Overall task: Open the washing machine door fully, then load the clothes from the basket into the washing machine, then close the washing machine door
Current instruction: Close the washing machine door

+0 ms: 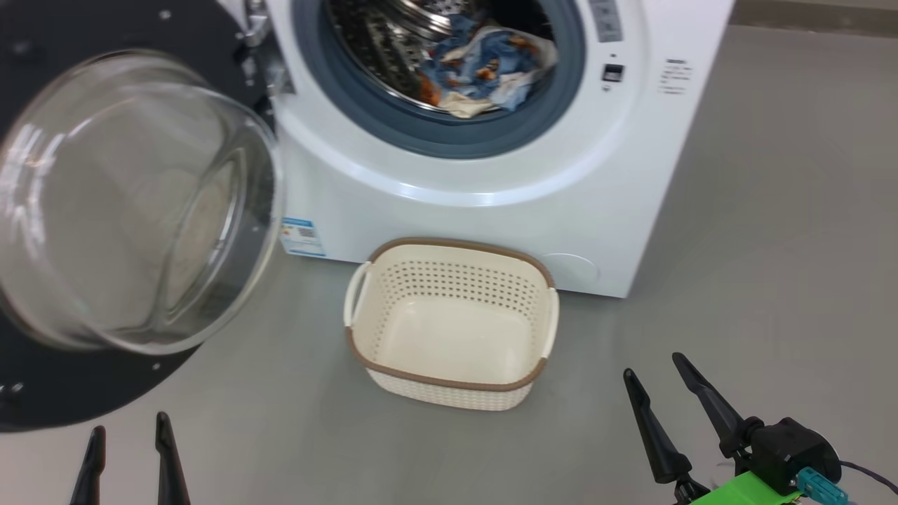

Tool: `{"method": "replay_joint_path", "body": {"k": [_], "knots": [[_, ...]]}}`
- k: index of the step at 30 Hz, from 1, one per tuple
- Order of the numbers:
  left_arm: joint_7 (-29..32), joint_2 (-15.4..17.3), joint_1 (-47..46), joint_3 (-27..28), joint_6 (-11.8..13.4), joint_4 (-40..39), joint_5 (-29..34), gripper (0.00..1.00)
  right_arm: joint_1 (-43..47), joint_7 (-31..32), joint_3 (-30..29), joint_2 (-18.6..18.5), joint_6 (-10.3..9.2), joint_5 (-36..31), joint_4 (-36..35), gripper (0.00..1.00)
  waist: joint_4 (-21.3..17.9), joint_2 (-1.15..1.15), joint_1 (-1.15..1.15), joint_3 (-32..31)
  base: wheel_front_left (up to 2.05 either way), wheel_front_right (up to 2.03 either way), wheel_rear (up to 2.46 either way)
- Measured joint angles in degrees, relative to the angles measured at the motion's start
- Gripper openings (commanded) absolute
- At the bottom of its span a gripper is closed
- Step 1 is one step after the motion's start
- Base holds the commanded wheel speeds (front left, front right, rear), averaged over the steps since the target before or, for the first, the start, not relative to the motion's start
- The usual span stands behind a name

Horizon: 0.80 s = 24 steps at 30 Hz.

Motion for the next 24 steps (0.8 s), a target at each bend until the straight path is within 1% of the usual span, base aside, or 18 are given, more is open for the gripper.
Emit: {"method": "replay_joint_path", "body": {"k": [11, 19, 24], "knots": [[0.0, -0.03, 1.37, 0.08, 0.24, 0.13, -0.93, 1.0, -0.03, 0.0, 1.11, -0.15, 0.0, 0.0, 0.64, 1.0, 6.41, 0.0, 0.0, -0.77, 0.0, 0.0, 0.0], [0.0, -0.05, 1.7, -0.05, 0.76, 0.47, -1.85, 1.0, -0.55, 0.0, 1.98, -0.23, 0.0, 0.0, 0.75, 1.0, 9.08, 0.0, 0.0, -0.13, 0.0, 0.0, 0.0], [0.0, -0.07, 1.71, -0.24, 1.56, 0.48, -4.52, 1.0, -0.56, 0.0, 2.1, -1.09, 0.0, 0.0, 0.85, 1.0, 10.53, 0.0, 0.0, 0.56, 0.0, 0.0, 0.0]]}}
